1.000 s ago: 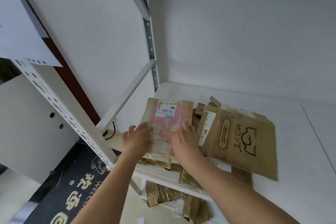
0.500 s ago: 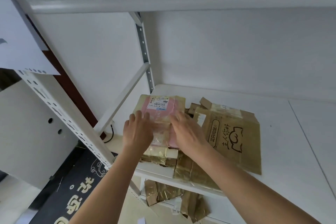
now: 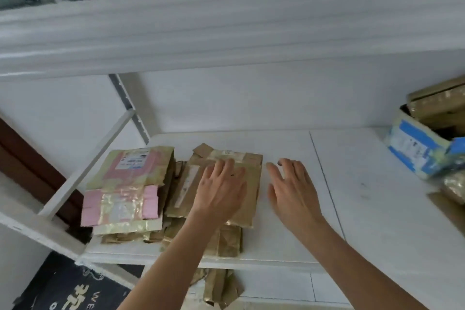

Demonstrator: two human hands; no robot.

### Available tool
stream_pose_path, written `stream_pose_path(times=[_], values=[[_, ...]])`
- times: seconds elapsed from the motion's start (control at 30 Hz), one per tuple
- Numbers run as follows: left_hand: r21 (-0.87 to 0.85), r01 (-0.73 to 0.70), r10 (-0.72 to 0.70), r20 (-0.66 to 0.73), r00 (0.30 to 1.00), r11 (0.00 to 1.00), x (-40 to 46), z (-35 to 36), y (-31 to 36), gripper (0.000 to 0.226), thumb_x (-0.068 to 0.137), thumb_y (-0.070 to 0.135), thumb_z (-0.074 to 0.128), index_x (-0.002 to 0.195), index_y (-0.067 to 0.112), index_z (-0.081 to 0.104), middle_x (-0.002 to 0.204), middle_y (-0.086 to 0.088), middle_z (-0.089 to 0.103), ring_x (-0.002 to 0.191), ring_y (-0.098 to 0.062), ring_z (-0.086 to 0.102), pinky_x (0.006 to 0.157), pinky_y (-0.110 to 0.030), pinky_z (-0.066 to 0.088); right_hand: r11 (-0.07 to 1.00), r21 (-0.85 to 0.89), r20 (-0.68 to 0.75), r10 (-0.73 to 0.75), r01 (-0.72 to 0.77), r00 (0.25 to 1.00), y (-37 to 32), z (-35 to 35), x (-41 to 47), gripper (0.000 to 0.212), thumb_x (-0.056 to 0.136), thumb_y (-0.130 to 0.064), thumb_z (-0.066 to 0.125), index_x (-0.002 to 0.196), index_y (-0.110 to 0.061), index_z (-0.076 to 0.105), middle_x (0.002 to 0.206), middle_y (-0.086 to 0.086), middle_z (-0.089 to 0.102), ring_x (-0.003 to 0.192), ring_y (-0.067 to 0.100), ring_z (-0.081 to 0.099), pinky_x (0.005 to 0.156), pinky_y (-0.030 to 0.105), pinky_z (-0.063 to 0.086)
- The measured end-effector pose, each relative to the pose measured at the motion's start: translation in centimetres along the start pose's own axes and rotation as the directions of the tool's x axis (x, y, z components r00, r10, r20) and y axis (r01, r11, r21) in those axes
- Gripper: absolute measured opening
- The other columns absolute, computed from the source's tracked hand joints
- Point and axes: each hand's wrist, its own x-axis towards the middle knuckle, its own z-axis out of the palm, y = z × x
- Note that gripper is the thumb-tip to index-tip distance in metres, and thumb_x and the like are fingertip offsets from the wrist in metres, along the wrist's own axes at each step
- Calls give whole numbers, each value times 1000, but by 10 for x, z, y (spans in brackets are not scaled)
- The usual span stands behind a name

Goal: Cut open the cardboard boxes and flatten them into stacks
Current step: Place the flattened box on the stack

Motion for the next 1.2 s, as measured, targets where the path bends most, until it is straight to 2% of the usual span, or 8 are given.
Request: stream_pose_path(times=[0.17, 0.43, 0.53, 0.67, 0.73, 0.87, 1.07, 1.2], values=[[-98, -90, 97, 73, 993, 991, 53, 18, 129, 29, 80, 33, 73, 105, 17, 70, 96, -4, 66, 82, -22, 66, 69, -36, 55, 985, -74, 61, 160, -155, 985, 125, -26, -53, 39, 70, -12, 77, 108, -8, 67, 99, 12, 59, 90, 31, 57, 84, 41, 54], [-109, -253, 267, 148, 952, 961, 133, 40, 297, 20, 83, 40, 57, 81, 23, 68, 75, 4, 60, 61, -14, 64, 48, -28, 49, 906, -277, 222, 384, -320, 896, 298, -71, -102, 30, 56, -17, 87, 76, -14, 65, 78, 9, 60, 77, 31, 60, 69, 42, 54], [-94, -306, 318, 157, 935, 947, 158, 38, 335, 19, 75, 40, 76, 80, 23, 68, 73, 4, 59, 60, -13, 63, 47, -26, 47, 889, -284, 263, 433, -360, 862, 342, -84, -107, 18, 78, -22, 72, 94, -14, 68, 94, 9, 64, 96, 31, 60, 89, 43, 50], [-79, -356, 365, 180, 914, 931, 187, 39, 363, 21, 77, 43, 74, 80, 24, 67, 74, 5, 57, 62, -13, 61, 48, -26, 42, 880, -209, 264, 471, -427, 842, 383, -95, -103, 34, 95, -26, 52, 127, -16, 55, 127, 7, 56, 123, 28, 47, 107, 39, 36], [-50, -376, 378, 186, 907, 925, 200, 35, 372, 21, 81, 45, 70, 85, 25, 68, 78, 5, 58, 67, -12, 62, 51, -26, 43, 865, -172, 241, 500, -470, 832, 396, -101, -94, 33, 94, -22, 51, 127, -16, 54, 127, 7, 55, 123, 27, 45, 104, 37, 37], [-87, -406, 414, 230, 881, 910, 229, 37, 380, 33, 103, 40, 34, 121, 21, 53, 115, 0, 54, 106, -18, 57, 77, -32, 42, 830, -182, 226, 557, -527, 799, 413, -109, -74, 30, 96, -19, 46, 125, -15, 55, 123, 8, 54, 120, 27, 46, 97, 39, 43], [-17, -357, 351, 233, 907, 934, 270, 39, 384, 34, 104, 40, 31, 126, 22, 50, 122, 1, 52, 112, -18, 55, 83, -32, 43, 860, -118, 166, 511, -497, 843, 441, -108, -35, 32, 95, -16, 50, 127, -14, 50, 123, 9, 50, 117, 28, 46, 94, 38, 43], [57, -321, 298, 248, 922, 945, 289, 37, 379, 35, 105, 39, 30, 128, 23, 50, 125, 1, 51, 114, -18, 55, 83, -31, 43, 894, -69, 3, 444, -443, 896, 461, -98, 2, 68, 88, -18, 63, 144, -19, 24, 135, 14, 38, 116, 30, 44, 91, 38, 47]])
